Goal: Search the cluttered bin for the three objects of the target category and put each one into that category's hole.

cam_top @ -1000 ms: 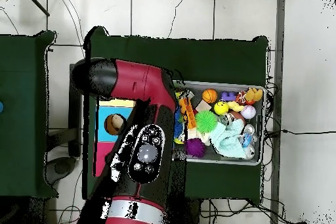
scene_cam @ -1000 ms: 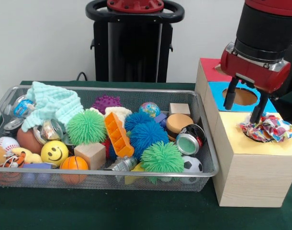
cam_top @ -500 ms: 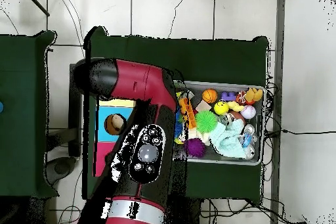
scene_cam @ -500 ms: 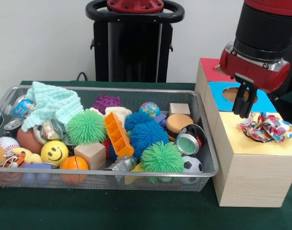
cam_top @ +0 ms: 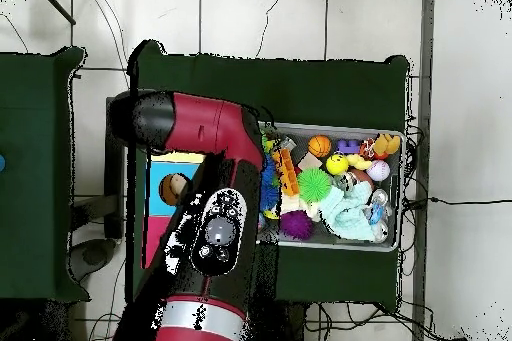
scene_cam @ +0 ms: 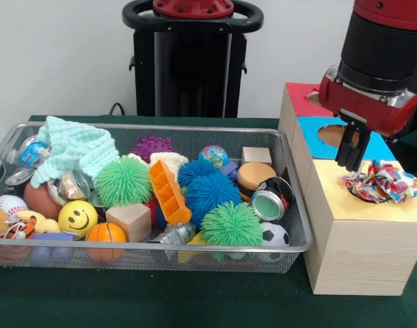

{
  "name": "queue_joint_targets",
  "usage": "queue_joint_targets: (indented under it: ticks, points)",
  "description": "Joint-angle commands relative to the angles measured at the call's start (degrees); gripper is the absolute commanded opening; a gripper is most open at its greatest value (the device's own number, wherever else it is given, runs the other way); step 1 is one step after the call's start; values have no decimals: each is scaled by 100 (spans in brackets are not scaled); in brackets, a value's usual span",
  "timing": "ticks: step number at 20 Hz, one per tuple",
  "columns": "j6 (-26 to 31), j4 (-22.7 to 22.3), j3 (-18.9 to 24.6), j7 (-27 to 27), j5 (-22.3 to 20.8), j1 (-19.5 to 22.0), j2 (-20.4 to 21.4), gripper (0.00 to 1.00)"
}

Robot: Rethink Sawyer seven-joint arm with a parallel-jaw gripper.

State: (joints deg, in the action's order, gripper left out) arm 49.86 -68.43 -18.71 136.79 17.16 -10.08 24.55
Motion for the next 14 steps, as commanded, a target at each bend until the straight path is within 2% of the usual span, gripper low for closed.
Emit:
queue_joint_targets:
  ticks: [1, 14]
  points:
    - [493, -106, 335, 1346, 172, -85, -369, 0]
    - [447, -48, 291, 1381, 291, -181, -491, 0]
